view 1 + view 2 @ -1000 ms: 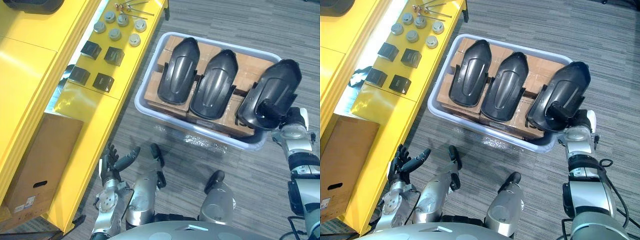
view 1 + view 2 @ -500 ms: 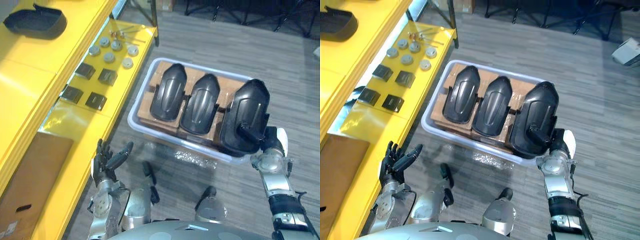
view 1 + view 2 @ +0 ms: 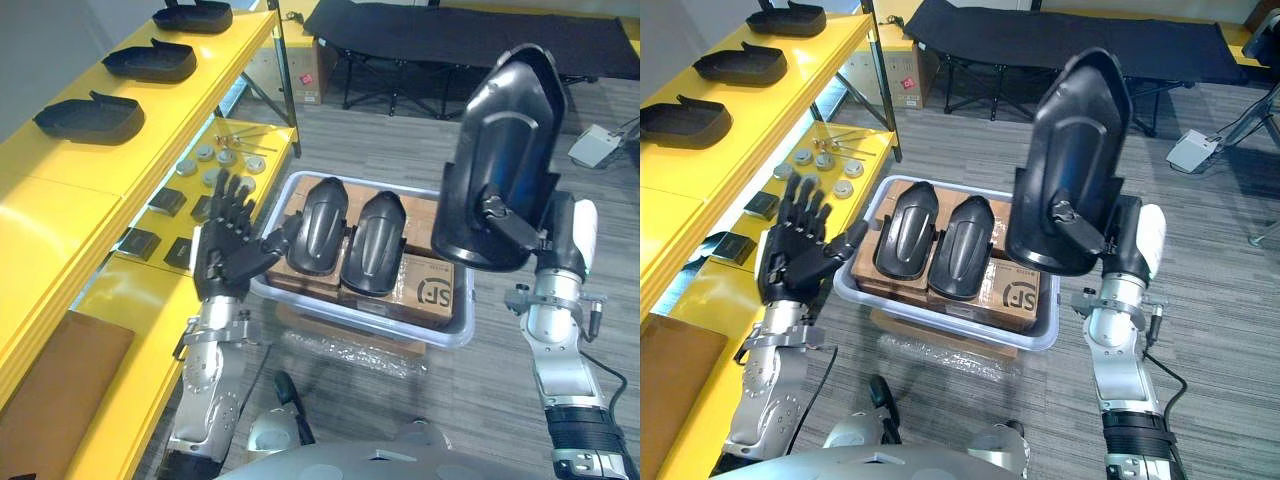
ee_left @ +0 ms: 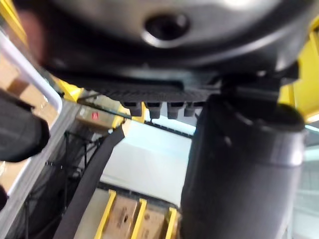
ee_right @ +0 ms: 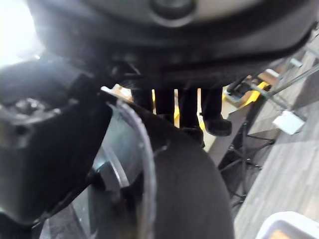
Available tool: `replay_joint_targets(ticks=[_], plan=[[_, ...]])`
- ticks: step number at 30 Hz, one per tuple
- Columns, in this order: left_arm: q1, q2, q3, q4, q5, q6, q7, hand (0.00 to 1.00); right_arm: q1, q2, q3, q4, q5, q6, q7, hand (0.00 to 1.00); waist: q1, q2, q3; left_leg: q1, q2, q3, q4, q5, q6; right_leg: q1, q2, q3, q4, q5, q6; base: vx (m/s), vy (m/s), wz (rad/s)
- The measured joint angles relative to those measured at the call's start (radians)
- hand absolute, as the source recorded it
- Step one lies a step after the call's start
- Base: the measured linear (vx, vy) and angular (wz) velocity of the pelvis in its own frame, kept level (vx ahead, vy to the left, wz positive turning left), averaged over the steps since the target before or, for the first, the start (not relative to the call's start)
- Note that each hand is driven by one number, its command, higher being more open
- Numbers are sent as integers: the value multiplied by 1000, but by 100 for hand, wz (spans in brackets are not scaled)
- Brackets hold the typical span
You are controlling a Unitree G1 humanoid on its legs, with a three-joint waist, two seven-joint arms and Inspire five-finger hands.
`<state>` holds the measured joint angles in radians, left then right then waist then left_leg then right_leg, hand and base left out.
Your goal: Walk over and take three plastic housings, then place them on the shelf
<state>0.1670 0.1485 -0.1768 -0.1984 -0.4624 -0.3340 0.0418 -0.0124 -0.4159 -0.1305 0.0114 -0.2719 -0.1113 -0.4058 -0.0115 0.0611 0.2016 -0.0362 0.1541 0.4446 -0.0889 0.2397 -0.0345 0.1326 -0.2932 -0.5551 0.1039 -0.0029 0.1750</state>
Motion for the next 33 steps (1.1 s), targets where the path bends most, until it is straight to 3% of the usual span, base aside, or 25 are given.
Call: replay_joint_targets(ticks=[4, 11, 15, 18, 23, 30, 31, 33], plan=[[-58, 44, -67, -12, -17, 87, -92, 100, -21, 0, 83, -49, -101, -101, -45, 0, 3, 0, -9, 10, 0, 0, 0, 0, 0, 10, 0, 1, -1, 3, 0, -8, -1, 0], [-138, 87, -149, -27, -90, 278, -164, 100, -87, 0, 193, -63, -158, -210, -50, 0, 6, -11, -37, 11, 0, 4, -1, 2, 1, 7, 0, 8, -3, 11, -2, 0, 0, 0], [-139, 106, -149, -29, -108, 299, -171, 100, -87, 0, 212, -61, -157, -222, -51, 0, 6, -10, -52, 11, 0, 6, -1, 1, 1, 4, 1, 9, -11, 12, -3, -20, -1, -1], [-159, 109, -155, -29, -211, 316, -186, 100, -87, 0, 245, -59, -155, -252, -41, 0, 5, -10, -59, 11, 0, 12, -1, 2, 1, 4, 4, 12, -25, 19, -9, -34, -2, -5], [-179, 112, -168, -29, -261, 316, -182, 100, -87, 12, 316, -44, -155, -276, -2, 0, 5, -14, -83, 10, 2, 16, -1, 2, 1, 6, 9, 14, -40, 29, -5, 4, -4, -2], [-176, 100, -158, -28, -449, 310, -145, 100, -85, 72, 349, -14, -143, -299, 36, 0, 9, -21, -87, 9, 3, 16, -1, 2, 0, 6, 11, 13, -45, 30, -7, 0, 0, 0], [-175, 100, -155, -28, -483, 309, -140, 0, -82, 76, 357, -14, -144, -299, 36, 0, 9, -26, -89, 8, 3, 16, -1, 2, 0, 7, 12, 13, -48, 30, -9, 0, 0, 0], [-172, 97, -148, -27, -531, 306, -138, 0, -80, 88, 365, -12, -141, -299, 37, 0, 7, -33, -94, 8, 3, 17, -1, 1, -1, 7, 13, 14, -54, 31, -10, 0, 0, 0]])
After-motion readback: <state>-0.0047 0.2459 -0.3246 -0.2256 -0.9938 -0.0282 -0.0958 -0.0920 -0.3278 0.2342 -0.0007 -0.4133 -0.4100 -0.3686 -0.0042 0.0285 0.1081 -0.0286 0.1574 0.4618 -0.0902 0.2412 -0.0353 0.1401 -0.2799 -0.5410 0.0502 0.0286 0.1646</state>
